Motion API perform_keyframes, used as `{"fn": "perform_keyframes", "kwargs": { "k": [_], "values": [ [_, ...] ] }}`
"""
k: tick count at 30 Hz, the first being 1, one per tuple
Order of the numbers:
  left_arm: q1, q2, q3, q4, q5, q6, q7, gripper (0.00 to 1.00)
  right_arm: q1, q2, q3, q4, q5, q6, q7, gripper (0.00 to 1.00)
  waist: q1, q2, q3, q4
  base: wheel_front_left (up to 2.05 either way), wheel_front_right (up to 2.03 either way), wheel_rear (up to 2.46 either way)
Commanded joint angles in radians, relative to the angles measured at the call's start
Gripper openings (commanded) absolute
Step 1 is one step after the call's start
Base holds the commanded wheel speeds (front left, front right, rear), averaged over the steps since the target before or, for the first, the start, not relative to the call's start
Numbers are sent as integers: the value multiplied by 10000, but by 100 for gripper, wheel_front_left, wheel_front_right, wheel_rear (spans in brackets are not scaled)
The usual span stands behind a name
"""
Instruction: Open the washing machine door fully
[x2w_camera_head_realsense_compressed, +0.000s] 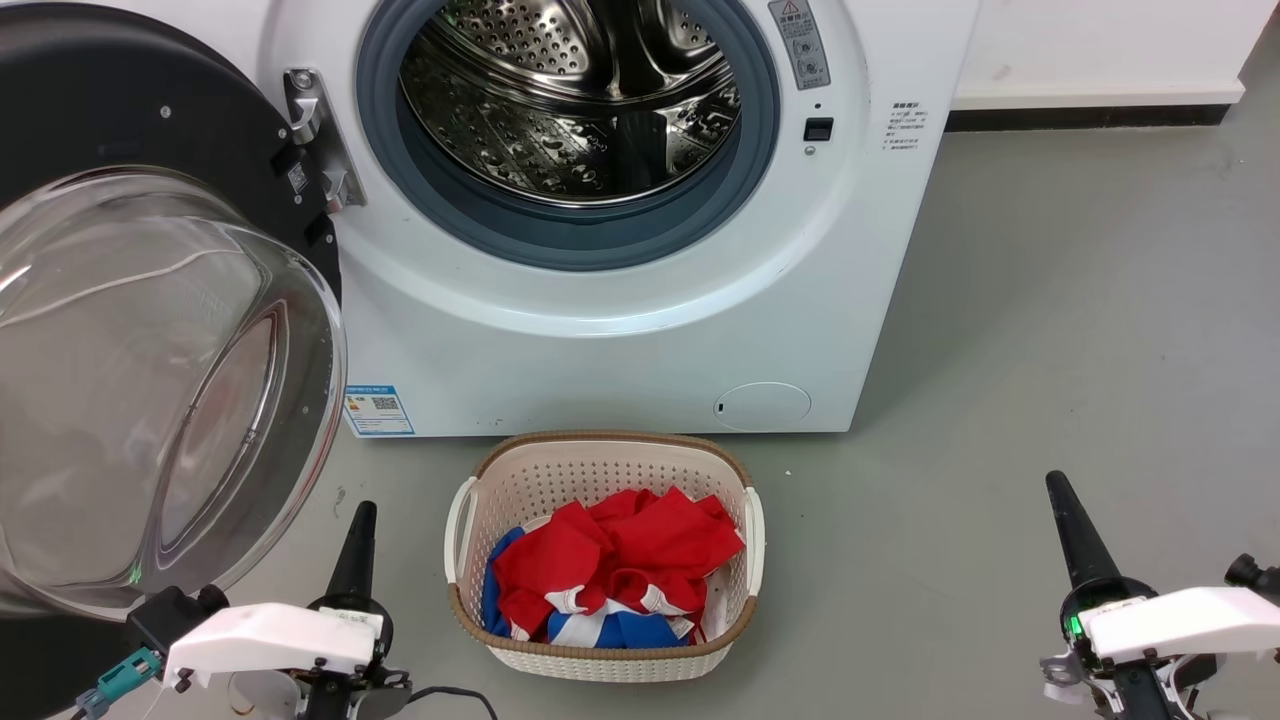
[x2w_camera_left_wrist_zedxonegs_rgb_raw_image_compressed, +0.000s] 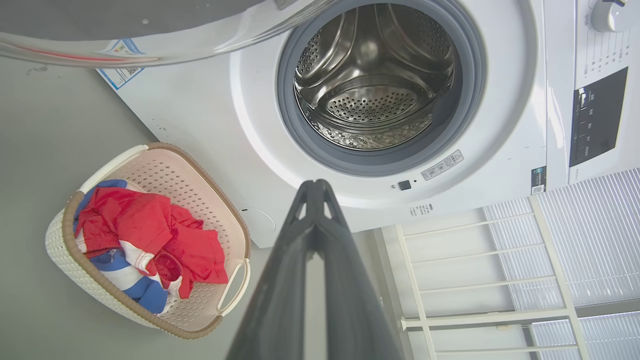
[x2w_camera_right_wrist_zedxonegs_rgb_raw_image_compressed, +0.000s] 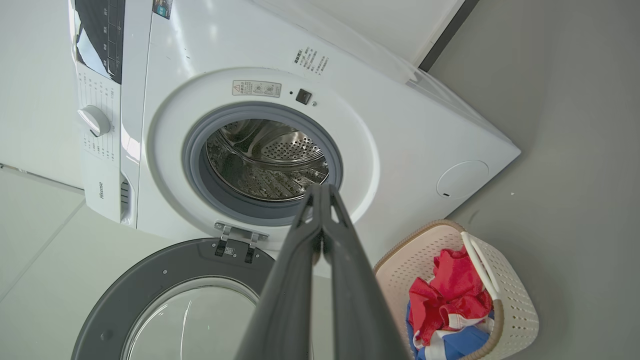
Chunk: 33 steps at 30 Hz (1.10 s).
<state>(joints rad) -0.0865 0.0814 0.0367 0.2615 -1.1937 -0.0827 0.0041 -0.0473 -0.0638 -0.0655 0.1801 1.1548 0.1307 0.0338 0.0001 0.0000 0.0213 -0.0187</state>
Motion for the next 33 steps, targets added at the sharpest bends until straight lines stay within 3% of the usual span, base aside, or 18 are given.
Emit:
{"fn": "perform_keyframes", "kwargs": {
  "k": [1, 33],
  "values": [
    [-203, -40, 65, -103, -207, -83, 56, 0, -231, -67, -36, -25, 262, 1, 26, 0, -1, 0, -4, 4, 0, 0, 0],
    [-272, -208, 532, -155, -2704, -350, 725, 0, -489, -36, -200, 396, 3066, 1, 430, 0, -1, 0, -105, 108, 0, 0, 0]
  ]
}}
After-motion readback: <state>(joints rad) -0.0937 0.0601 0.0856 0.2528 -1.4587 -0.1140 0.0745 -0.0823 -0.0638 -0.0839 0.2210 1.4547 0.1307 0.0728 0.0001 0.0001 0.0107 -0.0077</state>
